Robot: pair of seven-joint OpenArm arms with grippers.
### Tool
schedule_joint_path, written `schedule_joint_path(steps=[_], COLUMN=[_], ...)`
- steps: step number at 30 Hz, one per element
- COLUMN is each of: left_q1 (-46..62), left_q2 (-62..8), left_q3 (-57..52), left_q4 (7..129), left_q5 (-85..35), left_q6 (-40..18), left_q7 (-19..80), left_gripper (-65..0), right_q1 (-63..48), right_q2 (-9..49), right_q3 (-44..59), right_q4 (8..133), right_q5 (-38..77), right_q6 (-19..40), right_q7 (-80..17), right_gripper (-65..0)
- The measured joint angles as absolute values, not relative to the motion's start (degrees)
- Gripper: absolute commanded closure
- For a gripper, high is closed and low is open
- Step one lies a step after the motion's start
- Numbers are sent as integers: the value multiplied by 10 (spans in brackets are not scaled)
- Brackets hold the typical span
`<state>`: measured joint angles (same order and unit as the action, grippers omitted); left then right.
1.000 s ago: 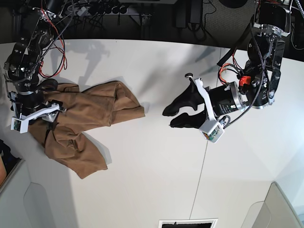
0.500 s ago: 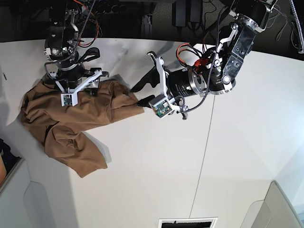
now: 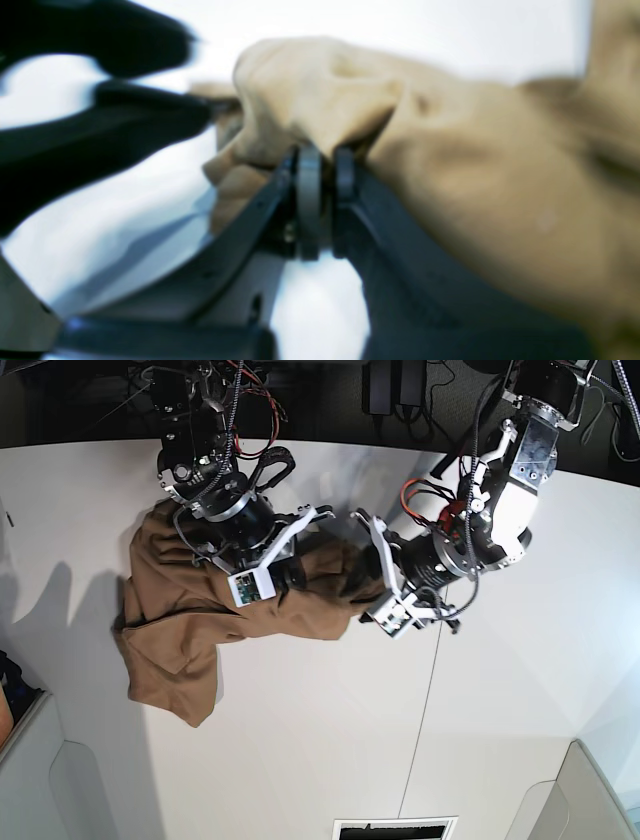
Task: Layout the t-shirt on the table in an organized manner, then fold the t-shirt properly
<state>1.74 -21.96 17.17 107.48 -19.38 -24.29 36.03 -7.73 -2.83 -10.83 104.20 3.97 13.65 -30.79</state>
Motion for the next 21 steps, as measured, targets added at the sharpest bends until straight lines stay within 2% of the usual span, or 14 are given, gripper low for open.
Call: schedule_joint_path(steps=[2, 5, 6, 7, 10, 16, 21], left_q1=[17, 17, 17, 17, 18, 22, 21], left_q2=[-230, -246, -253, -258, -265, -236, -203], left_q3=[131, 83, 72, 62, 47, 50, 66], left_q4=[1075, 1075, 1075, 1075, 1075, 1075, 1070], left_q5=[-210, -252, -261, -271, -286, -360, -358], left_q6=[-241, -245, -249, -248, -247, -292, -292], left_q7=[360, 359, 359, 360, 360, 374, 379], left_gripper=[-284, -284, -284, -284, -284, -284, -284], right_q1=[-65, -51, -49, -47, -41, -39, -39], right_q2=[-29, -30, -32, -34, -36, -32, -34], right_q3=[-129, -147, -152, -154, -154, -87, 3], right_q4=[1046, 1046, 1046, 1046, 1053, 1101, 1089], right_q5=[25, 18, 18, 18, -22, -97, -105], right_q6=[136, 130, 131, 131, 119, 19, 17], right_q7=[-310, -318, -320, -320, -322, -320, -319], right_gripper=[0, -275, -333, -356, -356, -356, -356])
